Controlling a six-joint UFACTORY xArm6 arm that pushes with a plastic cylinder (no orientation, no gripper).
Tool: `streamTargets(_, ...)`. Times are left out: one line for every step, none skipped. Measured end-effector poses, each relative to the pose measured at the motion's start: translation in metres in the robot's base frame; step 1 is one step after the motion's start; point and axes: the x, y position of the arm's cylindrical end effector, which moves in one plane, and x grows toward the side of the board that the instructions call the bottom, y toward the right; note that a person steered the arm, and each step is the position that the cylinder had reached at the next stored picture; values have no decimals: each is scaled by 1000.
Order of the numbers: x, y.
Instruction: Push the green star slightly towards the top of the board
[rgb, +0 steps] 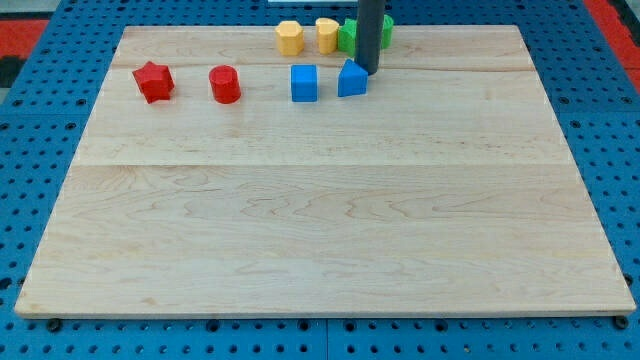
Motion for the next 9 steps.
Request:
streamTargets(8,15)
streamTargets(-37,97)
streamTargets(-95,126)
streamTargets(-97,123)
streamTargets(-97,118)
streamTargets(-97,118)
streamTargets(-96,108)
streamTargets(-48,115)
streamTargets(-32,86)
